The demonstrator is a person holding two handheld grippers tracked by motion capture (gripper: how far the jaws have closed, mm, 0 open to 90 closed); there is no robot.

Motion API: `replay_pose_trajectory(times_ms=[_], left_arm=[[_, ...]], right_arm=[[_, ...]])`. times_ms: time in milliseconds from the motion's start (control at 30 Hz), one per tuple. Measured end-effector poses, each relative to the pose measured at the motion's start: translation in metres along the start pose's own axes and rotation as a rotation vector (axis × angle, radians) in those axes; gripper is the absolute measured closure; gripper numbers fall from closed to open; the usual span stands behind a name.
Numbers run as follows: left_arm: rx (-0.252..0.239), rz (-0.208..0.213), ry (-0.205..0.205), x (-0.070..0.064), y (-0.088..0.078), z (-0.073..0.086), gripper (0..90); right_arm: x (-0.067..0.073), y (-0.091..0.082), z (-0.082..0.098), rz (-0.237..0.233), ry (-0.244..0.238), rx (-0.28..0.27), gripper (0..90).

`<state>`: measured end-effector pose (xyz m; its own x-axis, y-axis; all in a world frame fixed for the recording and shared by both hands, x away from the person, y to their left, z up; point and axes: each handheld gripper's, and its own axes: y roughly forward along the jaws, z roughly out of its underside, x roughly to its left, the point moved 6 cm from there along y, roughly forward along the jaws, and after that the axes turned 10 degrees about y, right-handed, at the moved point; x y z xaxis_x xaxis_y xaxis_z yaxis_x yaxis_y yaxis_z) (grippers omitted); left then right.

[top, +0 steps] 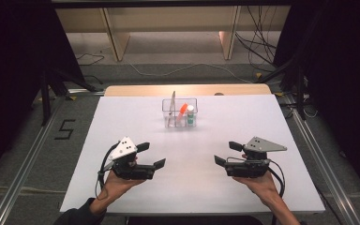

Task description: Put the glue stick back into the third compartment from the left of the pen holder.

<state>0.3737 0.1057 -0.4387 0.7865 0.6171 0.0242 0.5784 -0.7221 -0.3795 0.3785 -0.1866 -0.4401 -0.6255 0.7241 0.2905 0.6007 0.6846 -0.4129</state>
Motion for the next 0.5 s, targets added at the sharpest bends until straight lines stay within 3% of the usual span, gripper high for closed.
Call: replay_pose_trajectory(times_ms=[500], left_arm=[[0.01, 0.012, 0.002, -0.003, -0.002, 0.003, 15.1]], right_arm=[[0.0, -0.009, 0.023, 0.024, -0.005, 0.014, 20.8]])
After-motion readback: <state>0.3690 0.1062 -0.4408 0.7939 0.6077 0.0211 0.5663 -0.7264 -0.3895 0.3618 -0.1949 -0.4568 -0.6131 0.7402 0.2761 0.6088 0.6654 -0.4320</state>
